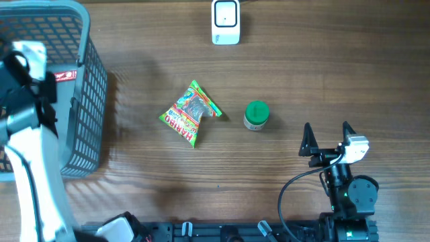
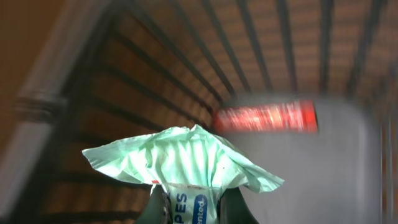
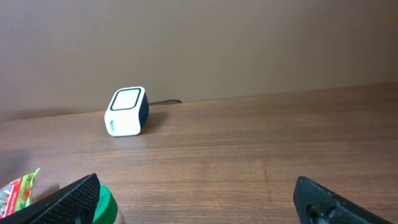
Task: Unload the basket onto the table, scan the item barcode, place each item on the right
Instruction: 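Reach into the basket and grasp the mint-green wipes pack, then carry the wipes pack near the scanner and lay it beside the bag, then reach the left gripper into the basket and grasp the red Kleenex pack, then carry the Kleenex pack right and set it beside the jar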
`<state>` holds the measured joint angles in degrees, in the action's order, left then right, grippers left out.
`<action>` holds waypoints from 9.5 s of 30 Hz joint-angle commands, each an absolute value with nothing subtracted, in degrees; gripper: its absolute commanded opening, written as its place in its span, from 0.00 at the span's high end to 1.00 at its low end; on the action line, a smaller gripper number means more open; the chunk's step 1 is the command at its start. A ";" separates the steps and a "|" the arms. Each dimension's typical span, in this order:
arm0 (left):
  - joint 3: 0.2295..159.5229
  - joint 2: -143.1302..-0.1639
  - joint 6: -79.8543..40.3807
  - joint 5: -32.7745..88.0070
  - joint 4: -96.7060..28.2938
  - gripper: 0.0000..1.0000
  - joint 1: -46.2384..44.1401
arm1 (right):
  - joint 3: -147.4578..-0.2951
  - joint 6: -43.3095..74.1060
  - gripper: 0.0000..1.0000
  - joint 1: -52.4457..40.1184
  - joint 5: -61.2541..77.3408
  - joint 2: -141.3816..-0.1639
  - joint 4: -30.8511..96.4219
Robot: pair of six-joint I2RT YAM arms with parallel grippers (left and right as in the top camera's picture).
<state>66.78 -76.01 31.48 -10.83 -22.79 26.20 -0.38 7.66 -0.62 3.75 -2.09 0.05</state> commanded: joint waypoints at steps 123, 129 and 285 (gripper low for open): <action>74.98 -107.72 -45.45 -8.86 -37.74 0.96 -35.35 | -0.30 7.60 0.00 -0.80 2.83 -2.07 -0.08; 74.98 -118.02 -45.45 -8.99 -38.02 0.96 -35.35 | -0.30 7.60 0.00 -0.80 2.83 -2.07 -0.08; 84.12 -108.73 -42.92 12.25 -43.72 0.58 -37.52 | -0.30 7.57 0.00 -0.80 2.83 -2.07 -0.08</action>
